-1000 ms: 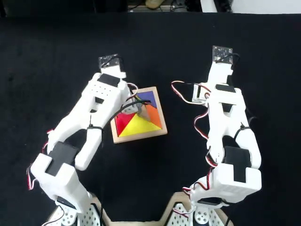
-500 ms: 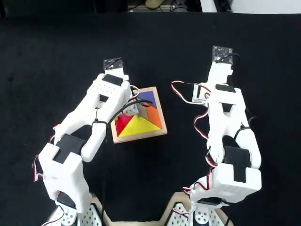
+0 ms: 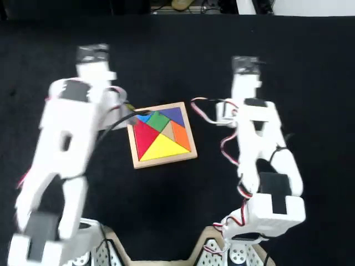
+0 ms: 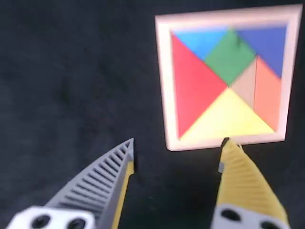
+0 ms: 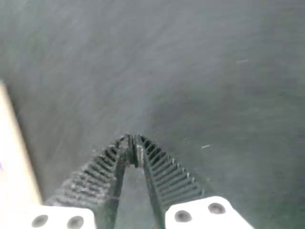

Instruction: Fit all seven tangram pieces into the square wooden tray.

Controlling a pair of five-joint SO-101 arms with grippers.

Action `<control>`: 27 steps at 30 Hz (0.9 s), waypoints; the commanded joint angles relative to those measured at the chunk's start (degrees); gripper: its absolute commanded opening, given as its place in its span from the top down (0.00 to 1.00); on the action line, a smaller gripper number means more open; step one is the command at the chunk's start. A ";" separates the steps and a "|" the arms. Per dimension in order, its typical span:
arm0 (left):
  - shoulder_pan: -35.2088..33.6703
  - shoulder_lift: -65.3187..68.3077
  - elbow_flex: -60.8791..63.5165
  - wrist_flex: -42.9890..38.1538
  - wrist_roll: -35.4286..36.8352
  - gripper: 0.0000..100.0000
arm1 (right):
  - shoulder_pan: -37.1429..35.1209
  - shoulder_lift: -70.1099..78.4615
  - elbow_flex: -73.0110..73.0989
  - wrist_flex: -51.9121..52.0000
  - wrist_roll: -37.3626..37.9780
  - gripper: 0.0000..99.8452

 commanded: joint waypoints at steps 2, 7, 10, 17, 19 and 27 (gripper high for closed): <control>-15.16 -19.16 17.19 -9.23 -8.35 0.71 | -6.42 -0.13 -2.68 5.19 2.99 0.99; -22.20 -27.25 39.87 -25.32 -8.26 0.71 | -6.95 1.36 -1.63 5.71 2.99 0.99; -23.25 -29.71 47.60 -30.42 -8.26 0.71 | -8.09 4.09 -1.71 6.33 3.16 0.99; -25.45 -30.33 49.98 -32.35 -8.26 0.76 | -10.90 6.55 -4.18 13.10 3.16 0.99; -25.45 -30.33 50.42 -32.44 -8.26 0.83 | -11.96 6.55 -4.09 13.54 2.99 0.99; -25.63 -30.33 58.24 -47.56 -8.26 0.96 | -15.47 6.46 -4.18 14.51 2.73 0.99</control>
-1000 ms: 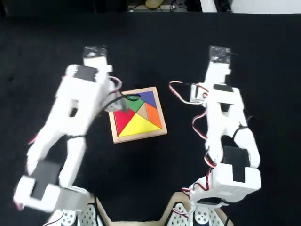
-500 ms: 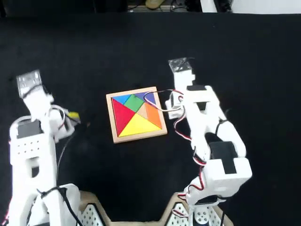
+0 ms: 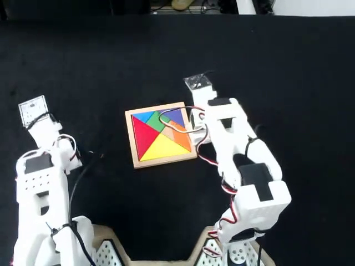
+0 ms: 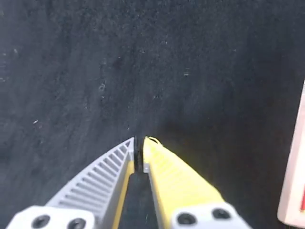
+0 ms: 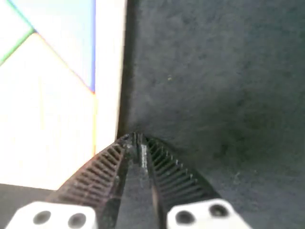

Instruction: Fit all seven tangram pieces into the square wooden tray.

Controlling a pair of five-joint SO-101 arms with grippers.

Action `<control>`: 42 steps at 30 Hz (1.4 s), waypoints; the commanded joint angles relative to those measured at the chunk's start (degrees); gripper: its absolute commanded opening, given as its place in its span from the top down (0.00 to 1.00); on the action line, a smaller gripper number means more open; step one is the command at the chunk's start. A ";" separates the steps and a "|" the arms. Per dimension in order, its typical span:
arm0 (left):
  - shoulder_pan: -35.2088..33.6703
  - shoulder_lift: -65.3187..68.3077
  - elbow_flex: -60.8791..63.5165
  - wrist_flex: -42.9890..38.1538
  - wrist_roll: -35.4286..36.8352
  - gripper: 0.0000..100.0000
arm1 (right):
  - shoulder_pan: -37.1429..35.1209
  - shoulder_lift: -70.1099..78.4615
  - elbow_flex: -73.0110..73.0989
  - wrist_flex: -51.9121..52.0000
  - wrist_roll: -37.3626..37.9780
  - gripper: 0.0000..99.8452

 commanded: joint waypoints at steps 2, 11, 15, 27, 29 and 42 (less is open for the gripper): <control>-0.66 -1.14 4.00 -10.73 -0.18 0.97 | -3.96 -0.22 -1.54 1.85 -2.20 0.99; -0.57 -1.05 4.53 -11.52 -0.18 0.97 | -5.71 -0.22 -1.63 1.85 -7.12 0.99; -0.48 -1.05 4.53 -11.60 -0.09 0.97 | -7.12 -1.54 -2.68 2.81 -7.82 0.99; 6.29 -1.76 -6.64 -0.79 -0.18 0.97 | 1.85 -44.79 -6.29 19.78 -7.47 0.99; 6.81 -1.76 -14.29 4.75 -0.18 0.97 | 1.85 -53.58 -6.37 19.69 -5.98 0.99; 6.55 -2.81 -65.10 40.35 -0.18 0.97 | 1.85 -90.07 -7.08 18.37 1.85 0.99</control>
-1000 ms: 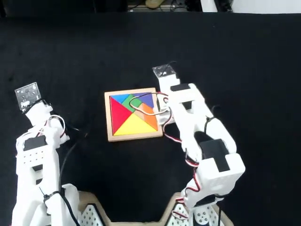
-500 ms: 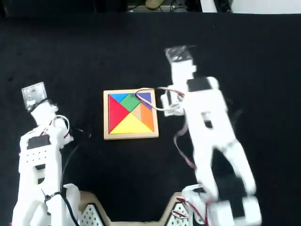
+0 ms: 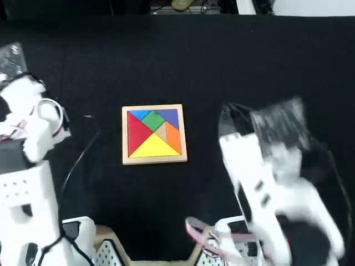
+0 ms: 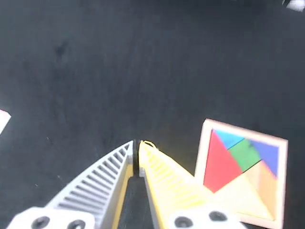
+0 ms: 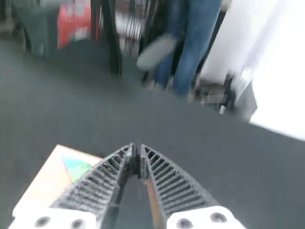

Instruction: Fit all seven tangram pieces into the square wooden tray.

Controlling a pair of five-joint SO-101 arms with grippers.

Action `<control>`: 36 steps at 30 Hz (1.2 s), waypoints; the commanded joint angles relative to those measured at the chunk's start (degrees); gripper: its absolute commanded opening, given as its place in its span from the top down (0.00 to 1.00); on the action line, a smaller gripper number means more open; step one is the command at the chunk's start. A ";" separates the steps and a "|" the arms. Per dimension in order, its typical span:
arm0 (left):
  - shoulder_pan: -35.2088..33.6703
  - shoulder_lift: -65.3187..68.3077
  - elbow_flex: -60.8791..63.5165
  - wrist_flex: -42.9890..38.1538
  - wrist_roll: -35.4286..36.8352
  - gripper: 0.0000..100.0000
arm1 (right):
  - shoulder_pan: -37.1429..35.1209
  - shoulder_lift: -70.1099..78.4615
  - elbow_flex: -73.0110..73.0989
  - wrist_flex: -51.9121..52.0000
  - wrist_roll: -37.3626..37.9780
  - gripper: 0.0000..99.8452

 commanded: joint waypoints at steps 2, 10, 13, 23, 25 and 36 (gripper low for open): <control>0.84 -5.54 -21.67 11.87 -0.35 0.97 | 1.05 -11.30 -3.38 -2.37 -0.70 0.99; 0.75 -32.88 -11.65 12.75 -0.88 0.97 | 4.75 -30.99 -2.59 -3.69 -0.62 0.99; 0.75 -46.77 1.01 8.88 -2.99 0.97 | 12.75 -36.44 -0.57 -4.22 -0.70 0.99; 1.36 -57.58 37.05 -7.30 -7.91 0.97 | 17.85 -36.35 2.07 -4.13 -9.05 0.99; 1.36 -58.55 44.97 -14.51 -6.95 0.97 | 17.85 -36.35 5.41 -4.92 -10.73 0.99; 1.89 -60.04 81.27 -48.88 -13.71 0.97 | 17.23 -36.35 51.38 -34.64 -6.07 0.90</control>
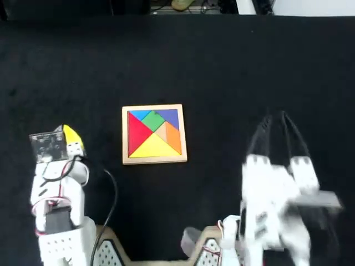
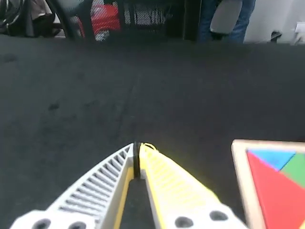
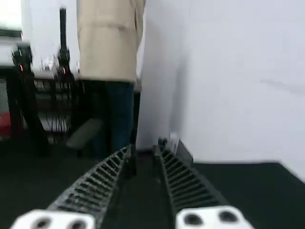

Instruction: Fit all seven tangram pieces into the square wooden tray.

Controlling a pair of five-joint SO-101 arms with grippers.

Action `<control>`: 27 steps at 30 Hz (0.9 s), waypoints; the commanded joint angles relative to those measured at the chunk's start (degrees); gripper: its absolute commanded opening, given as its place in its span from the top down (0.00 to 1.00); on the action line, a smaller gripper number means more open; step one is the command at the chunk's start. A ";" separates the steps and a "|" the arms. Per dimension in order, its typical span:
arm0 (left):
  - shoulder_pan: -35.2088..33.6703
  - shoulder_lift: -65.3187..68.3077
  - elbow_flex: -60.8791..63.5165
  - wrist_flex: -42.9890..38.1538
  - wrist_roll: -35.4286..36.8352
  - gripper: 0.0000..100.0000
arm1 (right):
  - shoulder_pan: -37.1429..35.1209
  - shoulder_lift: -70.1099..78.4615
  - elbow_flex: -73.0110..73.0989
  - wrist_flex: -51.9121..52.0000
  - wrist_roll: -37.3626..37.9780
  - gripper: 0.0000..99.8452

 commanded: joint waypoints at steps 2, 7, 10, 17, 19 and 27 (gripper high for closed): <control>2.24 0.70 2.42 -3.25 -4.57 0.97 | -0.97 -4.70 19.56 -10.02 0.53 0.90; 3.91 0.88 2.51 0.26 -4.40 0.97 | -1.49 -4.70 30.64 -7.91 0.53 0.90; 3.56 0.97 2.51 0.35 -4.40 0.97 | -1.49 -4.70 35.47 -5.10 0.79 0.90; 3.91 0.97 2.51 16.09 -4.40 0.97 | -2.99 -4.62 35.47 16.35 0.88 0.90; 3.91 0.79 2.51 22.95 -4.66 0.97 | -3.08 -4.62 35.47 22.07 0.79 0.90; 3.38 0.88 2.51 36.75 -4.48 0.97 | -1.49 -4.62 35.47 26.37 0.53 0.90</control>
